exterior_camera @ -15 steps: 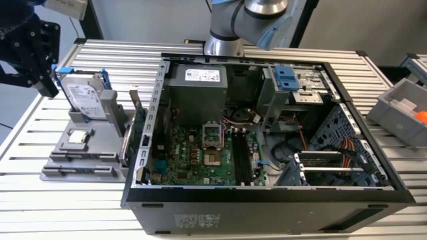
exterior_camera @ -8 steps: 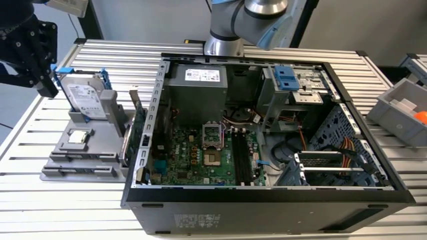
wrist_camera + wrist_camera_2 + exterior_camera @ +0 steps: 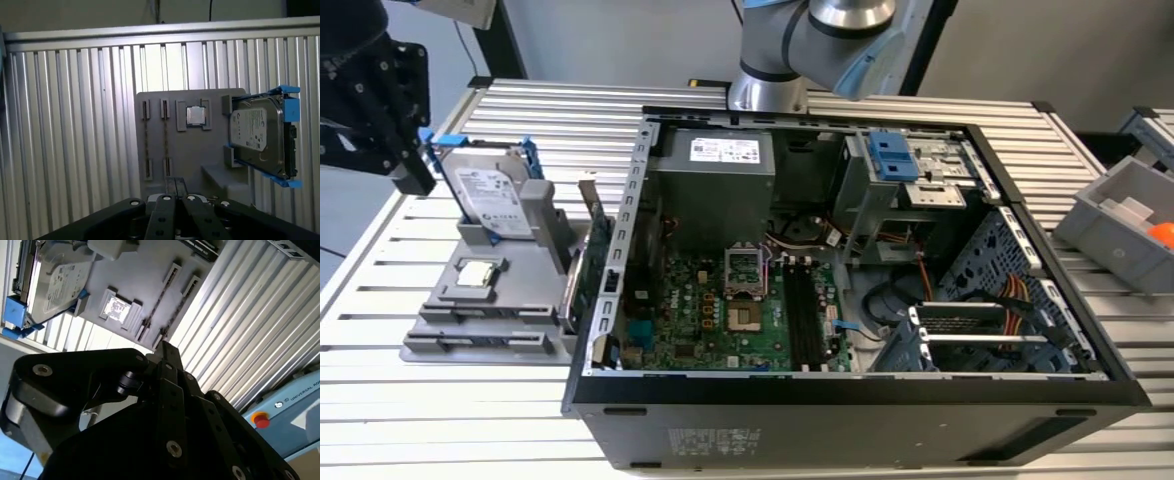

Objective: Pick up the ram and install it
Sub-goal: 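Pick up the ram and move it above insertion slot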

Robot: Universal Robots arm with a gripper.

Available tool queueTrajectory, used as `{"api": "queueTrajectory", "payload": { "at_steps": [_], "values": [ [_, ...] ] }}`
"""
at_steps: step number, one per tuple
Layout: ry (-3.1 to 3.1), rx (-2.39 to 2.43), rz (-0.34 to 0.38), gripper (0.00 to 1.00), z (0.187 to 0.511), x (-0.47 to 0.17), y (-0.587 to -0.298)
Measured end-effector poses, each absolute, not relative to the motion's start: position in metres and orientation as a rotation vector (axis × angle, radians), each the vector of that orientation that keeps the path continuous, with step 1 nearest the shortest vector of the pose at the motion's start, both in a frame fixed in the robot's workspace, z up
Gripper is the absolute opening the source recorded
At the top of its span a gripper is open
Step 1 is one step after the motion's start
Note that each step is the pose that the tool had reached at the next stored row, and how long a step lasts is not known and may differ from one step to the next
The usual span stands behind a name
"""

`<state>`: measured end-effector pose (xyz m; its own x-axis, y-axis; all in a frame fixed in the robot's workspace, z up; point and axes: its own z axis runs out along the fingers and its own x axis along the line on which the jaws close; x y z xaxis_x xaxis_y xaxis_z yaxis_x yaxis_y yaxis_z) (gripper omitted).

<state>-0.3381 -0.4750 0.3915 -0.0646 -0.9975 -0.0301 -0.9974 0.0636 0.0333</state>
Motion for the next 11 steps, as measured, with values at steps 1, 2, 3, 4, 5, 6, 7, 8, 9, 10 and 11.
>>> {"api": "queueTrajectory", "payload": {
  "at_steps": [1, 2, 3, 4, 5, 6, 7, 8, 9, 10, 11],
  "values": [
    [-2.278, 2.161, -0.070, 0.00, 0.3915, -0.3381, -0.4749],
    [-2.265, 2.173, -0.070, 0.00, 0.3915, -0.3381, -0.4750],
    [-2.252, 2.187, -0.070, 0.00, 0.3915, -0.3381, -0.4750],
    [-2.198, 2.240, -0.070, 0.00, 0.3915, -0.3381, -0.4750],
    [-2.170, 2.267, -0.070, 0.00, 0.3915, -0.3381, -0.4750],
    [-2.158, 2.277, -0.070, 0.00, 0.3915, -0.3381, -0.4750],
    [-2.146, 2.288, -0.070, 0.00, 0.3915, -0.3381, -0.4750],
    [-2.135, 2.298, -0.070, 0.00, 0.3915, -0.3381, -0.4750],
    [-2.126, 2.307, -0.070, 0.00, 0.3915, -0.3382, -0.4749],
    [-2.120, 2.312, -0.070, 0.00, 0.3915, -0.3382, -0.4749],
    [-2.116, 2.315, -0.070, 0.00, 0.3915, -0.3382, -0.4749]
  ]
}}
